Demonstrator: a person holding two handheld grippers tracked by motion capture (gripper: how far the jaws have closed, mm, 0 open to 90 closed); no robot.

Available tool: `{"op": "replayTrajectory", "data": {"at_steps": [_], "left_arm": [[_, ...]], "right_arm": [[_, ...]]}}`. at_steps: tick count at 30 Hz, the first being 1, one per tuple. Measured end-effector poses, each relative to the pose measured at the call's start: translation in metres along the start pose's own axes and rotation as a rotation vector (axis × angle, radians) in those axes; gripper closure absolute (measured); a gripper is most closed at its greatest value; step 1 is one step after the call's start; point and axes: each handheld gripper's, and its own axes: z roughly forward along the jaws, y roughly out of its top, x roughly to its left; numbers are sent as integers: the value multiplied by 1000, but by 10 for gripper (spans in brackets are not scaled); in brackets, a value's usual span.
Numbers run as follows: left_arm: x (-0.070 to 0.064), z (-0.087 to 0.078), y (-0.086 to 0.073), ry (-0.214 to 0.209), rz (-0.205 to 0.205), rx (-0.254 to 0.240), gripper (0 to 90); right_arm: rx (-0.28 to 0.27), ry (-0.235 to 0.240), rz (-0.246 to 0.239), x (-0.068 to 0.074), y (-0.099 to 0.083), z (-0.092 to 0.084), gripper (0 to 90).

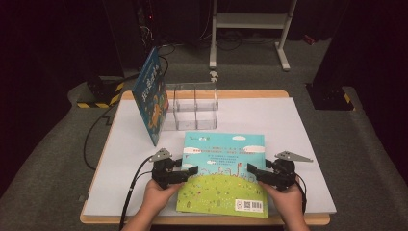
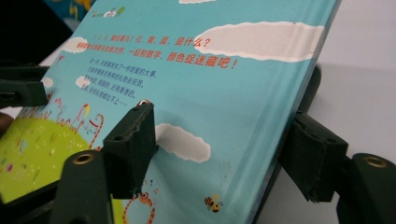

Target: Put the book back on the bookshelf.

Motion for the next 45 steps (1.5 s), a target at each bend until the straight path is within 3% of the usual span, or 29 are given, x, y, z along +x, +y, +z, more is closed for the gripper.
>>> {"op": "replayTrajectory", "data": {"at_steps": [2, 3, 6, 10, 17, 24, 26, 30, 32, 34, 38, 40, 45], "left_arm": [[0, -2, 9, 12, 14, -15, 350], [1, -5, 19, 27, 24, -36, 360], [1, -8, 29, 43, 34, -63, 385], [4, -16, 48, 79, 44, -143, 433], [8, -20, 58, 113, 67, -200, 442], [7, -26, 66, 144, 96, -276, 468], [5, -27, 68, 157, 124, -300, 473], [5, -27, 71, 159, 167, -324, 473], [6, -25, 68, 163, 172, -315, 472], [6, -26, 63, 154, 187, -340, 471], [2, -31, 57, 148, 214, -356, 459], [1, -34, 54, 146, 220, -363, 448], [-2, -39, 45, 139, 220, -375, 414]], "right_arm": [[-45, -13, -32, 4, 14, -4, 353], [-54, -20, -42, 6, 19, -5, 361], [-82, -27, -71, 9, 29, -6, 379], [-157, -36, -120, 18, 52, -9, 440], [-228, -47, -192, 31, 77, -12, 511], [-286, -58, -231, 43, 92, -16, 541], [-309, -70, -255, 47, 97, -18, 531], [-329, -76, -271, 48, 98, -19, 526], [-327, -77, -270, 48, 95, -18, 524], [-332, -77, -273, 47, 89, -16, 521], [-357, -33, -283, 48, 80, -23, 497], [-369, 14, -285, 51, 74, -29, 463], [-357, 46, -298, 54, 65, -31, 411]]}}
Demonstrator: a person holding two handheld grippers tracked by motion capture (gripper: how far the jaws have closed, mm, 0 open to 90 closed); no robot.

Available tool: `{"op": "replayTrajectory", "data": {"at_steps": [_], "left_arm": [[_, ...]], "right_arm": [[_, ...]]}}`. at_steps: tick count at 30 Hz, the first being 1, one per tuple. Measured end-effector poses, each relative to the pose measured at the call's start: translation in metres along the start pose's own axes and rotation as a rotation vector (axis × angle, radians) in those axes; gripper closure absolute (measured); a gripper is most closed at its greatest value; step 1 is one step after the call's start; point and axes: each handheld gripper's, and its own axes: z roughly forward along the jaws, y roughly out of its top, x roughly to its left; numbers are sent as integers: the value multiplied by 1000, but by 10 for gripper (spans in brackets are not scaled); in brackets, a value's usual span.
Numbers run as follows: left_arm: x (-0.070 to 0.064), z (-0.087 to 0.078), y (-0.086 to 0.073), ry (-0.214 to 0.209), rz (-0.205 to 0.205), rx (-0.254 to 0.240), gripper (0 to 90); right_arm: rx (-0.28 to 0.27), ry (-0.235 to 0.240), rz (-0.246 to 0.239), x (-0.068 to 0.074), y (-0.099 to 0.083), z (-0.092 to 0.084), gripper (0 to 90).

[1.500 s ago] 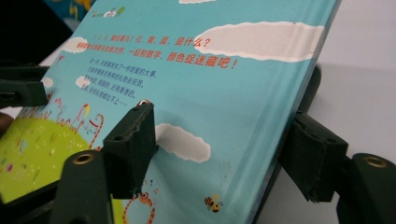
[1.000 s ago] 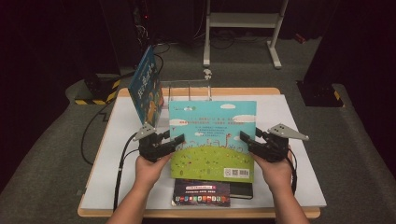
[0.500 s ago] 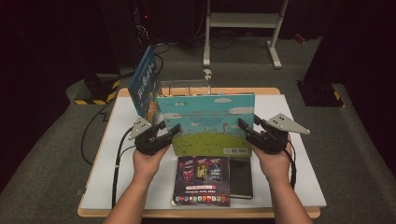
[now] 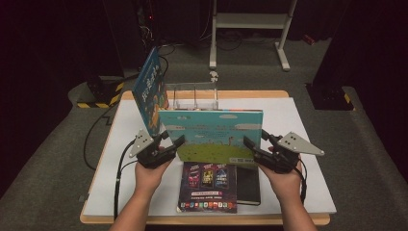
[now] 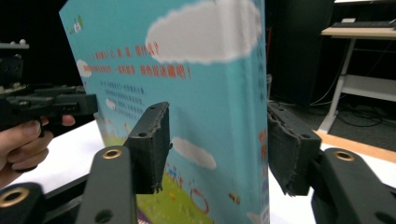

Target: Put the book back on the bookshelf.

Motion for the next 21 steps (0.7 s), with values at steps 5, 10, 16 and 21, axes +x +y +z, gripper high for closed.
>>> {"op": "replayTrajectory", "data": {"at_steps": [5, 10, 16, 21], "left_arm": [[1, -5, -4, -6, -20, 0, 392], [3, -7, -6, -11, -32, 6, 377], [4, -4, -5, 2, -45, 16, 365], [12, -10, -12, 33, -67, 51, 396]], "right_arm": [[5, 34, -19, 4, -1, 0, 380], [6, 67, -48, 10, 9, 7, 366], [43, 88, -101, 18, 14, 14, 536], [18, 191, -207, 24, 7, 3, 788]]}}
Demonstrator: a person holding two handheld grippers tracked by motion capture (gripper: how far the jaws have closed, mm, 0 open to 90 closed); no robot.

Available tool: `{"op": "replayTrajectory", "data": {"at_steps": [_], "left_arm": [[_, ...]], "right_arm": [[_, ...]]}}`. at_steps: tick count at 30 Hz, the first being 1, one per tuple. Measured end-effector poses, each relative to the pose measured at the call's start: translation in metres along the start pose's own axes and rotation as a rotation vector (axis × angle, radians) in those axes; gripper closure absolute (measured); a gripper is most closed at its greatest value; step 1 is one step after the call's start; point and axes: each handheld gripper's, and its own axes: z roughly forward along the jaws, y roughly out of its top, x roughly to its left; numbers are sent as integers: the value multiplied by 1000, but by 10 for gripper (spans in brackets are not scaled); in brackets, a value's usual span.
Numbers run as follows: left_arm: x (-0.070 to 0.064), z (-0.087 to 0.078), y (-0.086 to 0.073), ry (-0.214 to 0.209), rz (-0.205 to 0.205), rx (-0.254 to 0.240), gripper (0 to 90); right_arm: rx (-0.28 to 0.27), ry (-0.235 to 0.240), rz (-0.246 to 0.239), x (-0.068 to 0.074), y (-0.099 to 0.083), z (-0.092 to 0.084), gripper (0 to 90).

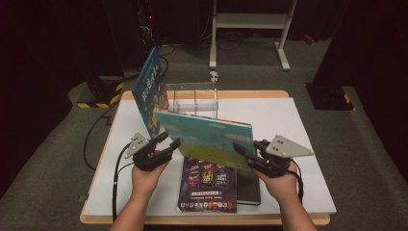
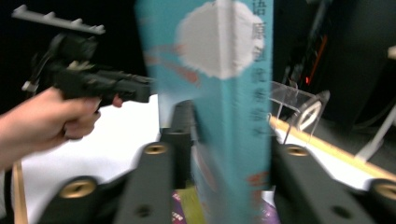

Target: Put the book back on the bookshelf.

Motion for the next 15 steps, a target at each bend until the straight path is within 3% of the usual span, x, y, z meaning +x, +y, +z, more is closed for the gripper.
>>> {"op": "replayTrajectory", "data": {"at_steps": [1, 2, 3, 4, 6, 8, 9, 11, 15], "left_arm": [[1, -2, -3, 6, 6, 14, 399], [2, -3, -7, 21, 23, 35, 403], [3, -5, -11, 37, 34, 57, 403], [4, -7, -15, 43, 42, 74, 402], [11, -13, -27, 68, 45, 122, 397], [14, -15, -30, 76, 34, 143, 391], [21, -20, -34, 77, 6, 160, 384], [23, -22, -36, 82, 3, 159, 382], [28, -28, -42, 99, 1, 165, 380]], "right_arm": [[-4, 23, 17, 3, -1, 0, 797], [4, -61, 17, 7, -3, -2, 792], [4, -61, 17, 7, -3, -2, 792], [-17, -20, 71, -1, -8, -5, 806], [-34, -1, 68, 1, -12, -6, 806], [-39, -29, 63, 7, -12, -5, 806], [-44, -43, 66, 9, -13, -4, 806], [-54, -53, 79, 10, -15, -4, 807], [-107, -109, 150, 12, -29, -4, 807]]}}
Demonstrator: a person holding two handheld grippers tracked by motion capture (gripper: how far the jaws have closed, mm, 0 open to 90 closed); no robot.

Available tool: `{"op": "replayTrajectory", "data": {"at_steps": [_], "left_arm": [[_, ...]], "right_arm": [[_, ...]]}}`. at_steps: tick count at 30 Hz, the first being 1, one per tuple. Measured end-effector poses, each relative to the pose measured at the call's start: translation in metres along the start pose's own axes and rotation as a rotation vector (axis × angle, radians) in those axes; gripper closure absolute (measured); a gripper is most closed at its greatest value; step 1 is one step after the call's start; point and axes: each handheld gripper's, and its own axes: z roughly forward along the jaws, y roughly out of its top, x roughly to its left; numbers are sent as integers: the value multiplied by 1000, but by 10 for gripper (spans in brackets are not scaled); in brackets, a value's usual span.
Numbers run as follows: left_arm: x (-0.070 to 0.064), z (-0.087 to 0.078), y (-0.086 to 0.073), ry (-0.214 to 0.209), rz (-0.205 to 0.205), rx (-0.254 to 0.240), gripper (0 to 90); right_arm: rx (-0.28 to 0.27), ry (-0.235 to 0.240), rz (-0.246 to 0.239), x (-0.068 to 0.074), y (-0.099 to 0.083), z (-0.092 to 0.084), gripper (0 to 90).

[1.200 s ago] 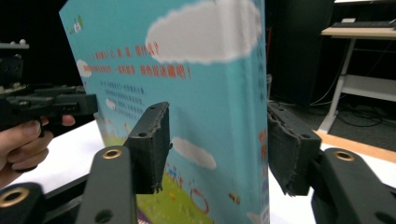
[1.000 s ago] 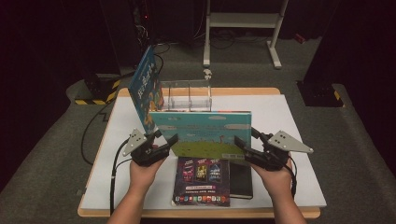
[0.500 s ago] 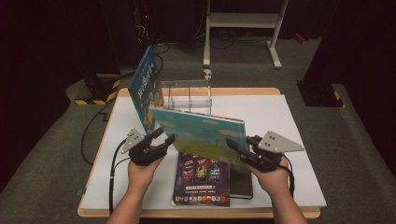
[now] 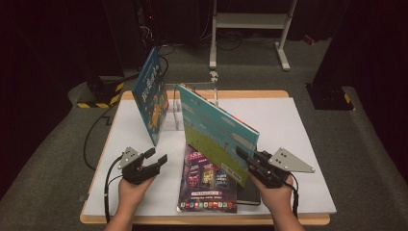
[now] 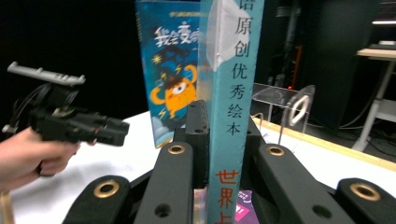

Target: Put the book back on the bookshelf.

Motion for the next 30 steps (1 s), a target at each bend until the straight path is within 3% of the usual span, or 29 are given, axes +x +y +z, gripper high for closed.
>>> {"op": "replayTrajectory", "data": {"at_steps": [4, 12, 18, 25, 30], "left_arm": [[4, 3, -3, 2, -23, 14, 381], [0, 5, -3, -8, -26, 15, 383], [1, 3, -3, -6, -32, 13, 383], [2, 0, -3, -4, -42, 1, 383], [1, -2, -3, -12, -40, -9, 383]], "right_arm": [[-12, -34, 23, 0, -3, 1, 803], [-19, -62, 11, 5, -1, 12, 801], [-12, -69, -18, 15, 3, 30, 804], [9, -67, -84, 31, 10, 61, 806], [22, -65, -108, 39, 10, 71, 806]]}}
